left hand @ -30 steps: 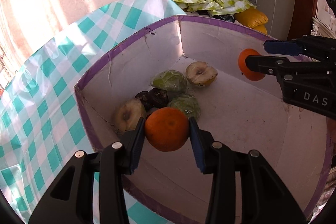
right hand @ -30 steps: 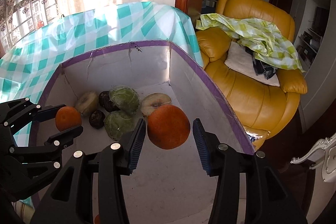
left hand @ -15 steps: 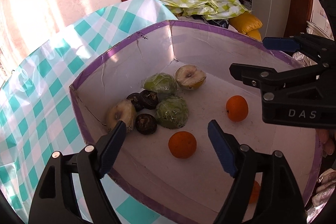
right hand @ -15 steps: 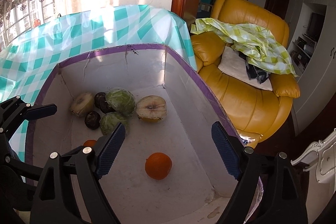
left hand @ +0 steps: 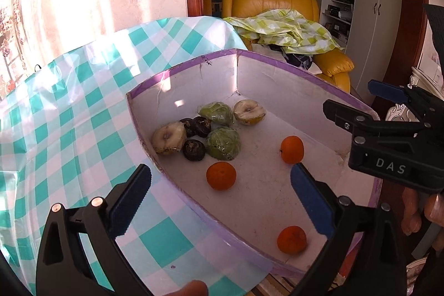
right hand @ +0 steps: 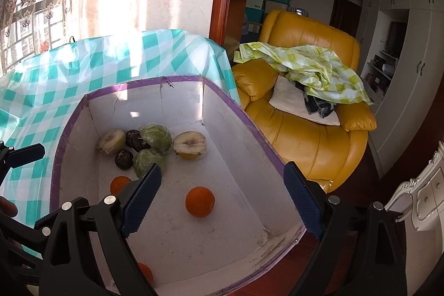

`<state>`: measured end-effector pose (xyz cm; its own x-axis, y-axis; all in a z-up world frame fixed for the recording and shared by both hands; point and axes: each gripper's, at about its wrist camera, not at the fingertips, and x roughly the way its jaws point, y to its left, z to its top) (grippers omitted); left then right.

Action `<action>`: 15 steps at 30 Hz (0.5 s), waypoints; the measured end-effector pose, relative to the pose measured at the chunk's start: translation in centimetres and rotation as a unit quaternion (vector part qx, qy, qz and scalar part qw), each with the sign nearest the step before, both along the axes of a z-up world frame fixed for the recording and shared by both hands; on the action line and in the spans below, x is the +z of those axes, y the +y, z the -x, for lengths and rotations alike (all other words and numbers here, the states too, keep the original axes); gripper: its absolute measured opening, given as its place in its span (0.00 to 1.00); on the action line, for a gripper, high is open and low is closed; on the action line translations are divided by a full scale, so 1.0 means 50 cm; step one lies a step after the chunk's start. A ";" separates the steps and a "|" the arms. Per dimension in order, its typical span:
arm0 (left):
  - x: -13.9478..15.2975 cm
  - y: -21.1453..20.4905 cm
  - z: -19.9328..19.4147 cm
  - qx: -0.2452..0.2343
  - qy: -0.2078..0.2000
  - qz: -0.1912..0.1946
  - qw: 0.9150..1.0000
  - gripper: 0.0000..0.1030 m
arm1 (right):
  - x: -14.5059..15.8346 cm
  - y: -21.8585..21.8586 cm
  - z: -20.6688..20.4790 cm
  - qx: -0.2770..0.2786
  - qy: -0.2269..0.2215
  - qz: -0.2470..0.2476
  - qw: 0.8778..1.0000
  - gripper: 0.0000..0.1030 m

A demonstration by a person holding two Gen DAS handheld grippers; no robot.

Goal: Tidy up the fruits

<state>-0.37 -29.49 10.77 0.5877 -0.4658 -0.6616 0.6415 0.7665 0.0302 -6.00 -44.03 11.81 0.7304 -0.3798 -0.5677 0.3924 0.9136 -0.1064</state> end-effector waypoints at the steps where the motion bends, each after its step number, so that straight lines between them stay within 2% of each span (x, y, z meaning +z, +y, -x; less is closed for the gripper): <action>1: 0.002 0.001 0.011 0.006 -0.002 0.000 1.000 0.98 | 0.002 0.001 0.011 -0.004 -0.003 0.002 1.000 0.84; 4: 0.010 0.004 0.030 0.024 -0.002 0.010 1.000 0.98 | 0.006 0.002 0.033 -0.017 -0.008 0.009 1.000 0.84; 11: 0.008 0.000 0.022 0.064 0.012 -0.004 0.998 0.98 | -0.022 -0.027 0.031 -0.010 0.011 -0.056 0.998 0.84; 15: 0.001 -0.001 0.014 0.068 0.017 -0.007 0.998 0.98 | -0.032 -0.029 0.023 -0.011 0.018 -0.059 0.998 0.84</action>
<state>-1.09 -29.54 10.81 0.6210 -0.3749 -0.6883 0.5332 0.8457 0.0204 -7.16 -45.48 10.20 0.7014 -0.3239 -0.6349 0.4096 0.9122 -0.0129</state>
